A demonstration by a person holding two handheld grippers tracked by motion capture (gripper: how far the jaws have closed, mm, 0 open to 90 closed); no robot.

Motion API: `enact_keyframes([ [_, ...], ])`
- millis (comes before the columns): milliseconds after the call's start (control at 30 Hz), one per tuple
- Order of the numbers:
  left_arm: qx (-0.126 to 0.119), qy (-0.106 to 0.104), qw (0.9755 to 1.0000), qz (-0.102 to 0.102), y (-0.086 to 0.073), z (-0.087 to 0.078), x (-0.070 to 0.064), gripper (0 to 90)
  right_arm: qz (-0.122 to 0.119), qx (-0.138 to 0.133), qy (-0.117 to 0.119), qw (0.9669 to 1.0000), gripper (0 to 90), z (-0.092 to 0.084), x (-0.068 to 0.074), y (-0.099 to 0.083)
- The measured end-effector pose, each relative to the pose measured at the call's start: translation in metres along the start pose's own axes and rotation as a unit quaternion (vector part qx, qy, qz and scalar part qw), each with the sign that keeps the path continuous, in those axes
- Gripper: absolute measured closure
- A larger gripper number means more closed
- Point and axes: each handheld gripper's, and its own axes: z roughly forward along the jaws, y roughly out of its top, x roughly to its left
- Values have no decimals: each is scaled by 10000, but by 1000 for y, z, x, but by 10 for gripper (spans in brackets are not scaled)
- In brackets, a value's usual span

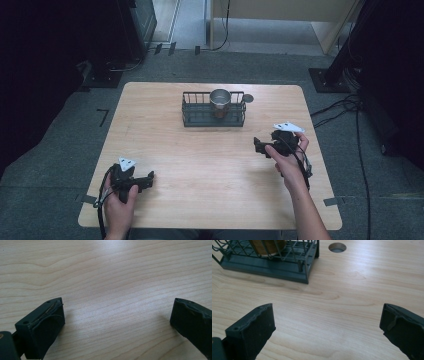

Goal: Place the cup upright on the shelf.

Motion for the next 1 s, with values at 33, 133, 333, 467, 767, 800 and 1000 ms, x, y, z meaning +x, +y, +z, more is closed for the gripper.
enact_keyframes([
  [33,0,1,10000,6,0,0,0,0,1,1,-14,10000,0,-1,-2,-3],
  [133,-1,1,10000,-1,0,0,0,0,39,28,-84,10000,0,-5,-9,-11],
  [333,1,1,10000,1,0,0,0,0,167,71,-131,9997,0,-11,-24,-24],
  [467,0,1,10000,6,0,0,0,0,301,31,-198,9993,0,-23,-38,-35],
  [767,1,1,10000,1,0,0,0,0,467,90,-400,9981,0,-39,-63,-63],
  [800,0,1,10000,2,0,0,0,0,467,90,-400,9981,0,-39,-63,-63],
  [1000,0,-1,10000,-1,0,0,0,0,612,182,-532,9965,0,-49,-76,-93],
])
